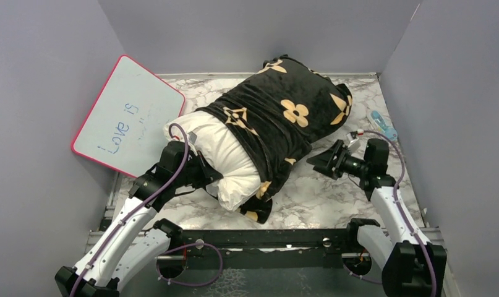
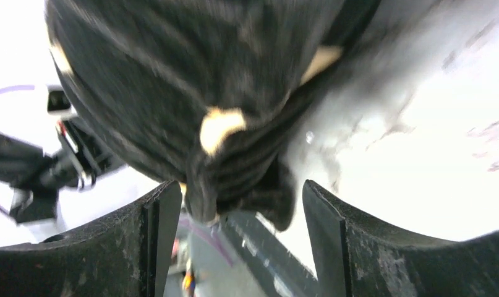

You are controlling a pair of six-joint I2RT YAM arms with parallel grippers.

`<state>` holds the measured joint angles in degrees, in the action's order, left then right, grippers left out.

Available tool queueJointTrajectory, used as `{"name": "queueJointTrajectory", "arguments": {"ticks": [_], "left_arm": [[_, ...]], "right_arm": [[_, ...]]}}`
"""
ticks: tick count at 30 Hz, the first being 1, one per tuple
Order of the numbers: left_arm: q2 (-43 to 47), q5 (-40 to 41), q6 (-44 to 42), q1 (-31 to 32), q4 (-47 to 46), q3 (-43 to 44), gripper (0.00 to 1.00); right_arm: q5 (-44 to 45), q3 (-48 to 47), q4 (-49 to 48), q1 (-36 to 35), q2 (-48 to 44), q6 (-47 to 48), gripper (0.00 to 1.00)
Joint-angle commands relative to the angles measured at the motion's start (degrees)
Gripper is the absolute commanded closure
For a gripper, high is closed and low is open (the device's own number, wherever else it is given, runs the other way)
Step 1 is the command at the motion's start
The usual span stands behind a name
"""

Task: Remove the pillowcase from the pillow
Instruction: Remove the pillow from the pillowcase.

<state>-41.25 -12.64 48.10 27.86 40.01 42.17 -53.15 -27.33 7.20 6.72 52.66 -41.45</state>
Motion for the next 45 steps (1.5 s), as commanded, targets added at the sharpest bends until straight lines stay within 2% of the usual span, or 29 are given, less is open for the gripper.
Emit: {"name": "queueJointTrajectory", "arguments": {"ticks": [1, 6, 8, 9, 10, 11, 12, 14, 16, 17, 19, 20, 22, 24, 25, 28, 30, 31, 33, 36, 37, 39, 41, 44, 45], "left_arm": [[0.13, -1.77, -1.12, -0.17, -4.43, -0.58, 1.00], [-0.32, -2.49, -1.58, -0.17, -4.75, -0.73, 1.00], [-0.13, -2.79, -1.60, -0.17, -4.79, -0.85, 1.00], [0.05, -2.82, -1.56, -0.17, -4.77, -0.77, 1.00], [0.22, -2.78, -1.45, -0.17, -4.77, -0.73, 1.00], [0.35, -2.90, -1.30, -0.17, -4.81, -0.63, 1.00], [0.48, -2.98, -1.30, -0.17, -4.78, -0.38, 1.00], [0.99, -3.15, -1.63, -0.17, -4.30, 0.87, 1.00], [2.20, -2.25, -1.93, -0.18, -2.17, 2.42, 1.00], [2.79, -1.29, -2.37, -0.17, -0.21, 3.27, 1.00], [3.73, 1.12, -4.02, -0.17, 3.90, 4.60, 1.00], [4.20, 1.85, -4.66, -0.17, 5.48, 4.83, 1.00], [4.64, 1.80, -5.16, -0.17, 6.35, 4.22, 1.00], [4.13, -0.14, -5.12, -0.17, 5.08, 2.91, 1.00], [3.63, -1.42, -5.00, -0.17, 4.10, 2.22, 1.00], [2.76, -3.96, -4.72, -0.17, 1.53, 0.78, 1.00], [2.75, -5.17, -5.08, -0.22, 0.23, -0.38, 1.00], [2.57, -5.72, -5.23, -0.18, -0.17, -1.01, 1.00], [2.16, -7.00, -5.46, -0.17, -0.31, -2.18, 1.00], [2.72, -8.11, -4.05, -0.17, -0.38, -4.55, 1.00], [3.46, -8.06, -3.20, -0.17, -0.46, -5.38, 1.00], [5.40, -7.88, -1.49, -0.17, -0.79, -7.04, 1.00], [7.32, -8.40, -0.65, -0.13, -0.81, -8.35, 1.00], [8.86, -9.88, -0.71, -0.14, -0.81, -9.68, 1.00], [8.99, -10.32, -1.05, -0.14, -0.73, -9.68, 0.96]], "right_arm": [[-0.93, 5.49, -7.71, -10.29, -1.98, -7.78, 0.23], [4.24, 8.22, -27.23, -25.93, 3.76, -18.76, 0.23], [8.49, 6.95, -28.90, -29.22, 5.58, -19.72, 0.23], [9.64, 5.83, -28.88, -29.87, 6.83, -18.82, 0.27], [10.17, 4.56, -28.15, -29.99, 8.31, -17.81, 0.35], [11.53, 2.94, -25.79, -30.01, 9.60, -15.98, 0.48], [15.24, 1.10, -21.50, -30.03, 10.34, -13.47, 0.67], [31.59, -4.91, -7.33, -28.50, 10.01, -7.07, 0.95], [44.55, -9.00, -1.58, -23.14, 9.45, -1.48, 1.00], [45.32, -10.51, -0.76, -18.47, 9.41, -0.03, 1.00], [36.05, -13.24, -2.07, -9.78, 10.10, 1.52, 1.00], [31.45, -14.24, -2.84, -7.99, 10.95, 2.12, 1.00], [23.06, -16.83, -0.45, -7.60, 13.62, 4.25, 0.97], [13.43, -16.85, 0.19, -7.60, 15.24, 6.32, 0.87], [11.77, -16.57, 1.58, -7.54, 14.86, 7.20, 0.82], [17.06, -17.92, 9.02, -7.53, 8.82, 11.24, 0.65], [23.29, -20.45, 11.36, -7.60, 4.01, 12.21, 0.42], [24.13, -22.10, 10.92, -7.60, 2.42, 12.98, 0.37], [21.74, -27.13, 10.34, -7.58, 3.35, 14.54, 0.33], [17.91, -39.45, 15.21, -8.25, 13.61, 16.93, 0.32], [19.53, -44.79, 18.39, -9.43, 17.76, 18.35, 0.32], [24.71, -55.28, 23.72, -14.69, 26.07, 21.80, 0.30], [34.11, -65.75, 26.73, -20.55, 35.64, 25.80, 0.27], [42.39, -82.07, 31.42, -23.16, 49.84, 28.75, 0.24], [43.15, -87.30, 33.28, -23.21, 54.41, 29.48, 0.20]]}}
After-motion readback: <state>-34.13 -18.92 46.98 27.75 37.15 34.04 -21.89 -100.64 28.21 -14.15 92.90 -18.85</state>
